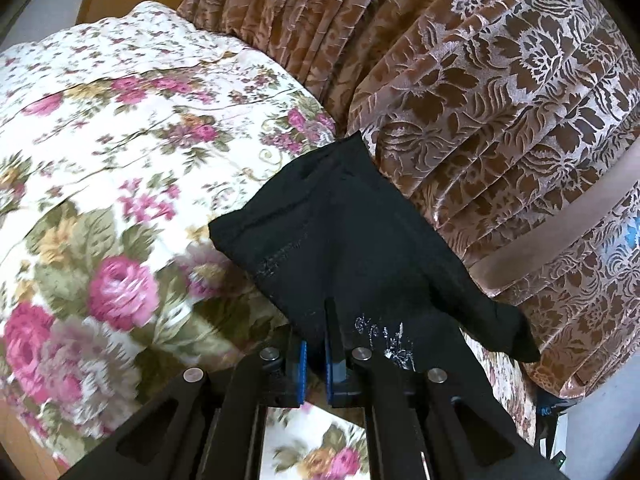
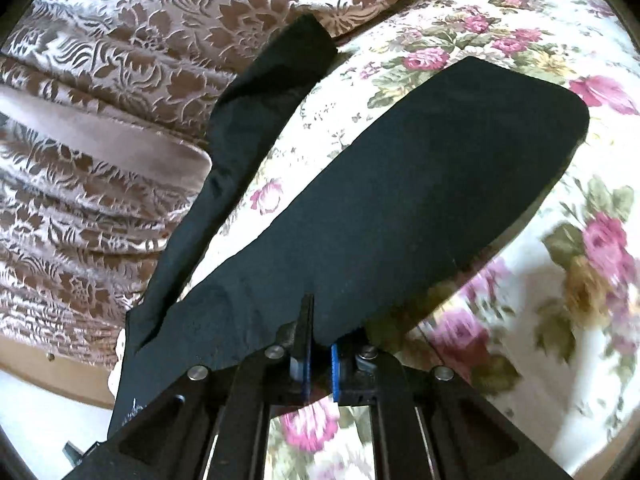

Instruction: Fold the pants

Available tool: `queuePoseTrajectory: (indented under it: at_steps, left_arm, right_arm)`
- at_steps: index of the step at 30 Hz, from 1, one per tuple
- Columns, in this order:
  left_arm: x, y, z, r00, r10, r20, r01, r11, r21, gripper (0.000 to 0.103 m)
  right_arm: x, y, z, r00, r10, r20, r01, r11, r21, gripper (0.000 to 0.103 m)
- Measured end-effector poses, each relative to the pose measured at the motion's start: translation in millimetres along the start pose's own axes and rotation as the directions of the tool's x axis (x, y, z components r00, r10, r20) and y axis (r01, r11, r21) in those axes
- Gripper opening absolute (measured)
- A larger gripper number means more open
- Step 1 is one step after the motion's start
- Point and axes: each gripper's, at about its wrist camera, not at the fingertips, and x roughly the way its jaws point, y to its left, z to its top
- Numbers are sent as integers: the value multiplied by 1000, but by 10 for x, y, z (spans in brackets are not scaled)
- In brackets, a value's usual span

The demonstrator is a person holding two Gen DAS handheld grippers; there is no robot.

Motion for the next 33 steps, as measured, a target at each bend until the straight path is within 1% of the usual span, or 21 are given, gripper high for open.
queuePoseTrajectory:
  at_steps: [4, 7, 8, 9, 10, 11, 13, 14, 15, 16, 17, 18, 19, 20, 22, 24, 27, 28, 29, 31, 33]
  left_arm:
    - [-143, 76, -229, 1000, 18, -14, -18, 1000, -19, 6]
    - [-257, 298, -324, 999, 41, -17, -42, 998, -49, 5]
    - [-282, 353, -351, 998, 57, -19, -58, 997, -50, 0]
    - [-312, 411, -375, 994, 105, -14, -105, 994, -38, 0]
    - [-333, 482, -392, 991, 132, -9, -132, 991, -28, 0]
    - [-332, 545, -402, 991, 132, -24, -132, 991, -28, 0]
    - [-331, 675, -414, 987, 152, -40, -155, 986, -57, 0]
    - [-326, 693, -414, 987, 157, -42, -159, 986, -51, 0]
    - [-329, 690, -418, 987, 153, -38, -155, 987, -47, 0]
    - [-330, 682, -421, 990, 135, -35, -137, 989, -56, 4]
    - [-325, 674, -423, 993, 116, -38, -118, 991, -60, 9]
    - [-314, 656, -428, 995, 95, -43, -97, 994, -57, 13]
    - [-301, 617, -438, 995, 95, -42, -96, 994, -45, 19]
    - [-282, 575, -440, 994, 95, -44, -97, 995, -33, 20]
    - [-206, 469, -470, 995, 70, -68, -71, 997, -6, 22]
    - [-174, 410, -500, 995, 56, -81, -56, 998, 3, 24]
    - [-139, 350, -536, 994, 56, -88, -55, 998, 14, 27]
    - [-132, 347, -536, 994, 54, -92, -53, 999, 12, 28]
    - [-134, 359, -542, 994, 46, -97, -46, 999, 10, 28]
    - [-161, 391, -549, 994, 35, -100, -34, 999, 10, 32]
    - [-173, 432, -547, 994, 14, -104, -14, 1000, 1, 34]
  right_arm:
    - [-121, -143, -187, 999, -10, -31, 10, 1000, -4, 7]
    - [-188, -249, -358, 999, -10, -52, 10, 1000, 1, 7]
    - [-205, -286, -419, 998, -3, -60, 3, 1000, 6, 7]
    - [-218, -319, -472, 998, 7, -65, -7, 1000, 9, 7]
    - [-233, -349, -511, 998, 17, -61, -16, 1000, 14, 9]
    - [-244, -379, -533, 998, 27, -59, -26, 999, 18, 13]
    - [-267, -440, -546, 998, 35, -50, -33, 999, 35, 15]
    - [-299, -505, -529, 999, 33, -40, -31, 998, 58, 24]
    - [-330, -543, -515, 999, 29, -28, -27, 997, 71, 28]
    - [-390, -609, -483, 1000, 13, -2, -13, 996, 94, 38]
    - [-454, -683, -439, 1000, -8, 26, 4, 993, 120, 41]
    - [-504, -752, -396, 999, -21, 44, 14, 989, 145, 41]
    - [-559, -836, -347, 997, -34, 66, 23, 985, 170, 41]
    - [-617, -928, -284, 994, -57, 93, 38, 981, 192, 41]
    - [-696, -1092, -136, 984, -118, 136, 84, 968, 235, 41]
    - [-708, -1241, 18, 978, -139, 157, 91, 956, 281, 38]
    - [-642, -1329, 245, 963, -212, 166, 157, 944, 290, 20]
    - [-630, -1336, 315, 960, -228, 164, 173, 939, 297, 9]
    - [-654, -1315, 369, 957, -225, 183, 166, 942, 292, 8]
    - [-737, -1230, 441, 945, -241, 222, 182, 949, 259, 8]
    - [-730, -1178, 488, 930, -298, 216, 240, 936, 258, 8]
